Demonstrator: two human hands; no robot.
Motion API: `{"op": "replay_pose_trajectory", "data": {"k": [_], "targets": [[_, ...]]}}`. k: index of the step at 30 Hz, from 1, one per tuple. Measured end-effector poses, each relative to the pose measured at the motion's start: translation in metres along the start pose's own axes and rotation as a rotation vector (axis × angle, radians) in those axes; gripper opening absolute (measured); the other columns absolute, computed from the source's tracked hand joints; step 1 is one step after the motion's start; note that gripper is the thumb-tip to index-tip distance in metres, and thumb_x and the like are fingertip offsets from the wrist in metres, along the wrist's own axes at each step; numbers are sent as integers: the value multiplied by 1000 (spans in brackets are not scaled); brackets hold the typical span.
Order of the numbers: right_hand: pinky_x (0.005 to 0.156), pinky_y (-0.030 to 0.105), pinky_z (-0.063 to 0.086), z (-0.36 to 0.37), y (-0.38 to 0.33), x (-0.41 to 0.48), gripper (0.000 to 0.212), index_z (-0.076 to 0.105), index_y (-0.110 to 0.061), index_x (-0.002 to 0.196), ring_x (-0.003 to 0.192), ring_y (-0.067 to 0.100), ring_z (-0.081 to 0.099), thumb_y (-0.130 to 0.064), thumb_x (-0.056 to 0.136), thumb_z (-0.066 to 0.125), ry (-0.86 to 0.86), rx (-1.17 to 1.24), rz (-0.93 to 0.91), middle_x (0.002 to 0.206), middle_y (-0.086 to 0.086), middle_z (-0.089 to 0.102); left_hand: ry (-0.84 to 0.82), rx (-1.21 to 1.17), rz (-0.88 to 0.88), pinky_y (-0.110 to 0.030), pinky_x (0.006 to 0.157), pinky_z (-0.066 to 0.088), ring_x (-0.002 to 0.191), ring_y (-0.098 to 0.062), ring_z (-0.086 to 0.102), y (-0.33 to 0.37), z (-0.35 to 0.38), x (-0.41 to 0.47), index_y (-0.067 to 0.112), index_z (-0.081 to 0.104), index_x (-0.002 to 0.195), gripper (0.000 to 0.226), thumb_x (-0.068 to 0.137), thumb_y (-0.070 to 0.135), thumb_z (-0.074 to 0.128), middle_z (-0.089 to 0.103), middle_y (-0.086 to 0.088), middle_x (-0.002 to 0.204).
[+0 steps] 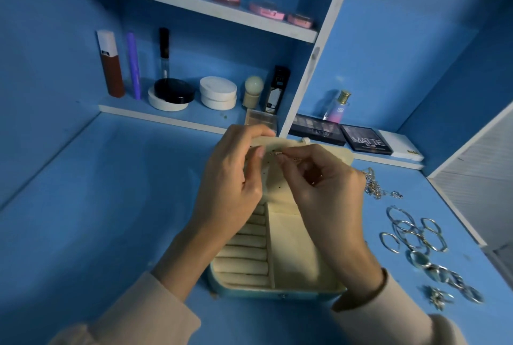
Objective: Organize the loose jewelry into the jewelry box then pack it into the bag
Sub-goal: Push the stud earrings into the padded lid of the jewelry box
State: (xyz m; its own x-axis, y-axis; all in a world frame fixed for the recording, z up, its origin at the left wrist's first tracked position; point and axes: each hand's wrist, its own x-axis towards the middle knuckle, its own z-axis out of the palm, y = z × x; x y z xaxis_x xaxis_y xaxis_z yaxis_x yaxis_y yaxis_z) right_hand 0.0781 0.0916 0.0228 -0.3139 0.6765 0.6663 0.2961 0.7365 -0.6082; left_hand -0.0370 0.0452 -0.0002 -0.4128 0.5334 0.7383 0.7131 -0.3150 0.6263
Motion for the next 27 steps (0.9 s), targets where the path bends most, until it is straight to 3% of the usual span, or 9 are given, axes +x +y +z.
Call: {"op": "replay_pose_trajectory", "data": {"k": [4, 6, 14, 19, 24, 27], "targets": [[46, 30, 42, 2, -1, 2, 3, 65, -20, 82, 50, 11, 42, -20, 80, 66, 35, -169, -111, 53, -13, 41, 12, -9, -5, -16, 78, 45, 92, -10, 57, 1, 0, 0, 5, 60, 107, 20, 88, 2, 53, 63, -6, 99], [43, 31, 43, 2, -1, 2, 2, 65, -17, 80, 49, 10, 44, -18, 80, 66, 50, -236, -175, 56, -13, 45, 12, -20, -11, -20, 78, 46, 91, -11, 58, 1, 0, -1, 5, 60, 107, 21, 88, 2, 53, 63, -5, 99], [43, 30, 40, 5, 1, 1, 7, 68, -19, 76, 47, 7, 45, -24, 81, 67, 96, -301, -216, 55, -11, 51, -7, -65, -9, -29, 78, 50, 93, -16, 60, 0, 0, -1, 5, 59, 108, 23, 86, 11, 56, 61, -5, 100], [47, 24, 37, 5, 1, -1, 14, 70, -22, 78, 48, 6, 40, -29, 82, 59, 78, -261, -200, 55, -18, 38, 9, -23, 9, -16, 84, 46, 96, -12, 58, -1, 1, -1, 5, 59, 108, 25, 84, 11, 61, 62, -5, 102], [48, 28, 39, -1, 3, -2, 13, 72, -27, 82, 43, 8, 35, -27, 79, 59, -53, -161, -53, 43, -17, 33, 7, -16, -2, -19, 83, 47, 96, -11, 58, -1, 0, -1, 6, 59, 108, 25, 83, 7, 63, 61, -2, 101], [48, 18, 33, -14, 3, 1, 13, 71, -27, 82, 42, 7, 39, -23, 78, 59, -166, -38, 28, 43, -8, 40, 4, 3, 14, -12, 85, 43, 96, -10, 57, -1, 1, -1, 5, 59, 107, 23, 84, 9, 62, 61, -4, 101]]}}
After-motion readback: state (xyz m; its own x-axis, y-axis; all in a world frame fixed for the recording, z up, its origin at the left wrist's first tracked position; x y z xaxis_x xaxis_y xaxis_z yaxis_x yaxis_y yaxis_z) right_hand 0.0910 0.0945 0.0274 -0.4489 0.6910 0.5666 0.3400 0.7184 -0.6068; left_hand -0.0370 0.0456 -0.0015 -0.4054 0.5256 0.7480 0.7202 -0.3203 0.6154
